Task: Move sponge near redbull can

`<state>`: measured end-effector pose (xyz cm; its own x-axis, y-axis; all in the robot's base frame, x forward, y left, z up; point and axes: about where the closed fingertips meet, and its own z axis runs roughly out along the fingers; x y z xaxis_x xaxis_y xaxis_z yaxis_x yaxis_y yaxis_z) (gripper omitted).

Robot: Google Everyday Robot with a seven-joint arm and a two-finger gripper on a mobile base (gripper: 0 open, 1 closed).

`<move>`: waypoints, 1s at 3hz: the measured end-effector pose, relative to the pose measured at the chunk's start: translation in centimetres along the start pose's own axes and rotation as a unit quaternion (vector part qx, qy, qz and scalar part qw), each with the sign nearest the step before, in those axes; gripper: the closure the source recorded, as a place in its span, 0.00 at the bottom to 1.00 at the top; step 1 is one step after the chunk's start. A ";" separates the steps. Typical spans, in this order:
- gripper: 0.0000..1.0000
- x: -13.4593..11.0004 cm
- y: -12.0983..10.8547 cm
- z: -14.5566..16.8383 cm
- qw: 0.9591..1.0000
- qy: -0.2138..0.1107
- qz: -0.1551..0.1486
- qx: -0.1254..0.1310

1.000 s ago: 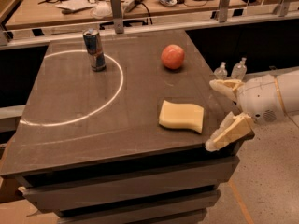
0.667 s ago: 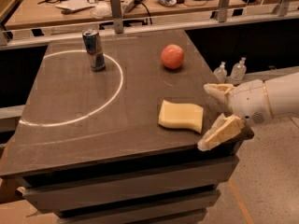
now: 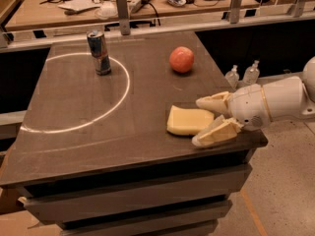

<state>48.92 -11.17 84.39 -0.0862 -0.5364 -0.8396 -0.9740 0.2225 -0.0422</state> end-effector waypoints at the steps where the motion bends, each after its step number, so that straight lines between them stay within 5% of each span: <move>1: 0.60 -0.8 -0.4 0.5 1.000 -0.003 -0.005 -0.010; 2: 0.84 -2.2 -1.6 0.1 1.000 -0.015 -0.009 -0.002; 3: 1.00 -5.5 -5.7 -0.5 0.998 -0.019 0.013 0.050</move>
Offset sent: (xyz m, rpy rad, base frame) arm 0.0307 0.0054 0.0345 0.0494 -0.0439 -0.0041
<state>54.81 -9.90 89.57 -0.1020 -0.4985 -0.8609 -0.9454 0.3179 -0.0720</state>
